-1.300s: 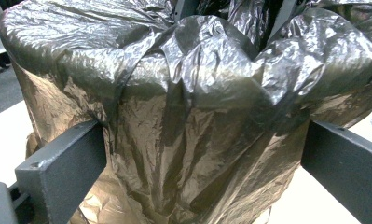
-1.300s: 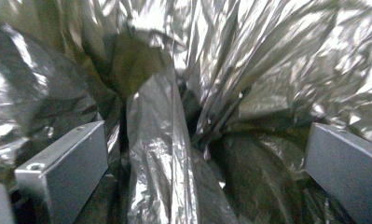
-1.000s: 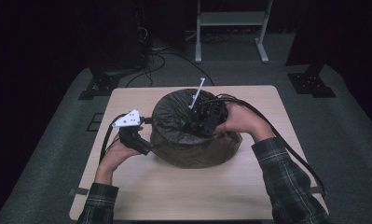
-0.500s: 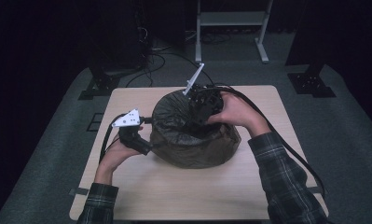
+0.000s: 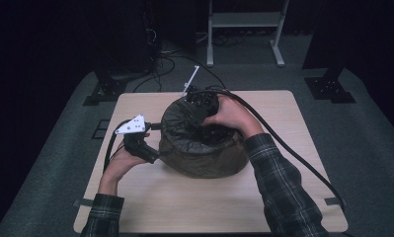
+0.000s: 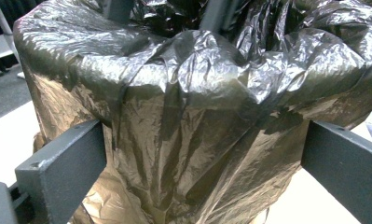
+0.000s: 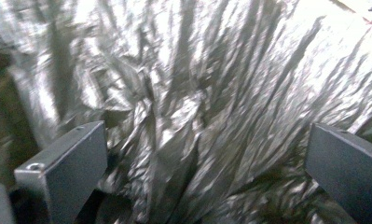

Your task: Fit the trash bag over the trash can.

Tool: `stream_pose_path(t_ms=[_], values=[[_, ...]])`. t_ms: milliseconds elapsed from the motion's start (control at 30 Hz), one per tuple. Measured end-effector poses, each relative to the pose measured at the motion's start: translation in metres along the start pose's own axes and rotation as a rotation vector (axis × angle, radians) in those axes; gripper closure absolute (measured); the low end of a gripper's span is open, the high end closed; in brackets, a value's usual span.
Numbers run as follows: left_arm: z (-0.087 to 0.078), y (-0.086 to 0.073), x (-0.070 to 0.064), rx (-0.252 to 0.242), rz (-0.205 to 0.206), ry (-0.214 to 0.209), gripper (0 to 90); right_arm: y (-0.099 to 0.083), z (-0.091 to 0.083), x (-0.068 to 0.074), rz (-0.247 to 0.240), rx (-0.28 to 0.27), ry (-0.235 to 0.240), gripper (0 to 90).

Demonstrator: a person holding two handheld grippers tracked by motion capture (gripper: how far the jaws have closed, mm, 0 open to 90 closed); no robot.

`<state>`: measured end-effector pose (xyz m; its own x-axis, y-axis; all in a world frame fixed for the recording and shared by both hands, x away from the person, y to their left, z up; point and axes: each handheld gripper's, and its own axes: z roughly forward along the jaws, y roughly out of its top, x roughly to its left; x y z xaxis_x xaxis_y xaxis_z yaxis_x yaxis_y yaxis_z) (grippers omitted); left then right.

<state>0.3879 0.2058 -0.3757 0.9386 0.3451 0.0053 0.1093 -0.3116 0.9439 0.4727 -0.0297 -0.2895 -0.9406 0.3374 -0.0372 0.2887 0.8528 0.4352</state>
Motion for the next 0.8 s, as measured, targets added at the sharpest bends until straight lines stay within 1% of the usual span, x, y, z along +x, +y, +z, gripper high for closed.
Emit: stream_pose_path(t_ms=[67, 133, 200, 333, 400, 500, 533, 633, 700, 800], values=[[0.000, 0.000, 0.000, 0.000, -0.002, -0.001, 0.0, 0.004, 0.004, -0.002, 0.011, 0.007, -0.010, 0.0], [0.001, 0.000, -0.001, 0.001, -0.002, -0.004, 0.0, 0.005, 0.009, -0.005, 0.018, 0.001, -0.008, 0.0], [0.001, 0.000, -0.001, 0.000, -0.002, -0.005, 0.0, 0.005, 0.015, -0.007, 0.033, 0.012, -0.017, 0.0], [0.001, 0.000, -0.001, 0.001, -0.002, -0.008, 0.0, 0.006, 0.026, -0.010, 0.047, 0.034, -0.035, 0.0], [0.001, 0.000, -0.001, -0.001, -0.003, -0.007, 0.0, 0.007, 0.029, -0.011, 0.045, 0.029, -0.029, 0.0], [0.001, 0.000, -0.001, 0.000, -0.002, -0.007, 0.0, 0.008, 0.036, -0.010, 0.054, 0.046, -0.013, 0.0], [0.001, 0.000, -0.001, 0.001, -0.003, -0.008, 0.0, 0.008, 0.038, -0.009, 0.050, 0.047, -0.019, 0.0], [0.001, 0.000, -0.001, 0.006, -0.003, -0.008, 0.0, 0.008, 0.033, -0.007, 0.040, 0.020, -0.014, 0.0], [0.002, -0.001, -0.001, 0.008, -0.003, -0.007, 0.0, 0.008, 0.024, -0.004, 0.031, -0.003, -0.013, 0.0], [0.002, 0.000, -0.001, 0.010, -0.003, -0.007, 0.0, 0.009, 0.009, 0.004, 0.018, -0.055, 0.009, 0.0]])
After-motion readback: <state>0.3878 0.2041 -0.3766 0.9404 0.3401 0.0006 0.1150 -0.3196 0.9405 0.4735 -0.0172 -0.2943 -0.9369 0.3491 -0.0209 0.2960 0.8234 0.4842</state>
